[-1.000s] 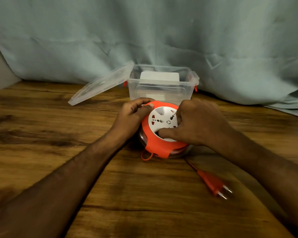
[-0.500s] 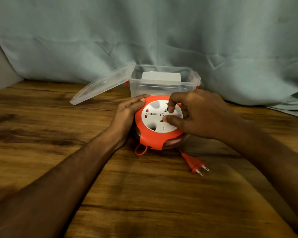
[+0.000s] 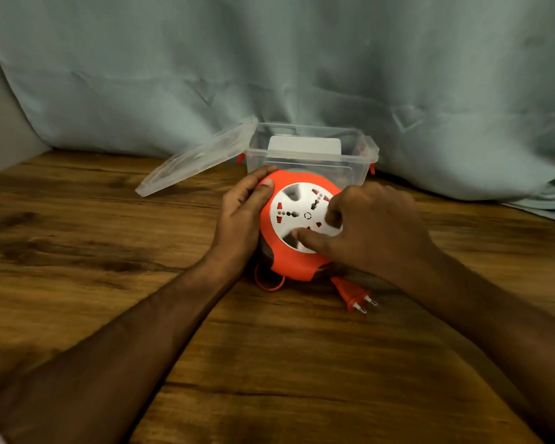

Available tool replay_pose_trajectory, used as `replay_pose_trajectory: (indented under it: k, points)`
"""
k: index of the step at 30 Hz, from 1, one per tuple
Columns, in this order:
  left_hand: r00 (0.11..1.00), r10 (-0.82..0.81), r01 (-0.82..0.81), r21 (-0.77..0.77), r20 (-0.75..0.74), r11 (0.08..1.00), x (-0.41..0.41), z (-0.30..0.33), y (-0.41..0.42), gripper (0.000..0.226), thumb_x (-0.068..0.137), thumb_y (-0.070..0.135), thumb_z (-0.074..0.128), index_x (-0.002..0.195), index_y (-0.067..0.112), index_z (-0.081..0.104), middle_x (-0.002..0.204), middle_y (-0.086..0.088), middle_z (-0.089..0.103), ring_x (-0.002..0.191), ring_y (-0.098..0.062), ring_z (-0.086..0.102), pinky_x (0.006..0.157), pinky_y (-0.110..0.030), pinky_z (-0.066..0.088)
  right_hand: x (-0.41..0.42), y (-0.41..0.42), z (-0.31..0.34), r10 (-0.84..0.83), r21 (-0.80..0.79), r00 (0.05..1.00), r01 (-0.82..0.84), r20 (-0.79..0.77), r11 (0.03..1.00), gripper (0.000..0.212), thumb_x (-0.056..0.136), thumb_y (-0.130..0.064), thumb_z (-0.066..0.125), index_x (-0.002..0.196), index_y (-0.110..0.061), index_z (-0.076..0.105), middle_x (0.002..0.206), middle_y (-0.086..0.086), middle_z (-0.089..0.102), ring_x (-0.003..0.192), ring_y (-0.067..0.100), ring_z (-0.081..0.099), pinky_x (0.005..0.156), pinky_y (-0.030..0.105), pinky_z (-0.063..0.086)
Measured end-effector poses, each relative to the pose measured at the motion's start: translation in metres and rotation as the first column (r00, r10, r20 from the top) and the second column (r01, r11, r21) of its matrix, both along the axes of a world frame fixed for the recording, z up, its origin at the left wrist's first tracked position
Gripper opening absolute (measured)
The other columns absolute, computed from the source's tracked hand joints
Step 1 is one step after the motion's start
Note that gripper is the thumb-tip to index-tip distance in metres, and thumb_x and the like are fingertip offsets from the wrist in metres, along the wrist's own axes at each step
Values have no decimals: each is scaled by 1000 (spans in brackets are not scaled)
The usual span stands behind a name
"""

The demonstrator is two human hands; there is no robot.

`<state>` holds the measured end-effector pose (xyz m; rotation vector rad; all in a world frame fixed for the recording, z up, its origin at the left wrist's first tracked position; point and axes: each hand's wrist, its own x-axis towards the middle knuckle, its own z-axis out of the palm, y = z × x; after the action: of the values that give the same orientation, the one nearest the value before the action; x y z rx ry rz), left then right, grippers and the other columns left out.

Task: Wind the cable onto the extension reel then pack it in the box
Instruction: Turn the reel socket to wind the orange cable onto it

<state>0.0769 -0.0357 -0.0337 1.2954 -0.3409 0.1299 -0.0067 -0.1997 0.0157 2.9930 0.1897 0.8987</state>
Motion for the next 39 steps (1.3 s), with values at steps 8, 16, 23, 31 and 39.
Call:
replay_pose_trajectory:
  k: [8, 16, 23, 31, 39]
  points:
    - [998, -5, 4, 13, 61, 1000, -7, 2, -3, 30, 105, 10, 48, 131, 7, 63, 114, -2, 74, 98, -18, 74, 74, -31, 61, -4, 12, -7, -75, 112, 991, 62, 113, 992, 80, 66, -91, 35, 79, -22, 74, 76, 2, 71, 68, 19, 63, 62, 29, 47]
    - [980, 4, -72, -338, -197, 938, 12, 7, 6, 40, 94, 20, 65, 129, 2, 65, 117, -18, 74, 103, -33, 72, 94, -51, 58, 13, -14, -6, 112, 732, 915, -380, 389, 565, 21, 97, -25, 57, 80, -13, 54, 59, 2, 53, 52, 15, 50, 51, 30, 41]
    - [963, -151, 17, -512, -221, 859, 19, 7, 13, 73, 76, 44, 81, 138, 10, 62, 141, -18, 62, 131, -43, 57, 114, -65, 37, 15, -6, -32, 673, 837, 572, 45, -469, 546, 66, 82, -4, 72, 139, -32, 53, 139, -10, 59, 125, 10, 56, 107, 44, 47]
    - [976, 54, -132, -381, -210, 915, 15, 8, 13, 52, 85, 28, 67, 128, -1, 65, 126, -24, 69, 119, -46, 64, 106, -66, 46, 1, 17, -30, 726, 558, 517, -470, -454, 684, 20, 90, -28, 74, 110, -25, 74, 111, -17, 69, 108, 2, 63, 96, 36, 52]
    - [966, 120, -180, -267, -228, 947, 19, 5, 16, 30, 102, 8, 53, 126, -6, 63, 119, -26, 70, 106, -45, 68, 98, -66, 51, 4, -35, 26, 267, 204, 356, -203, -896, 958, 7, 91, -32, 71, 95, -29, 77, 86, -13, 76, 85, -3, 67, 92, 34, 52]
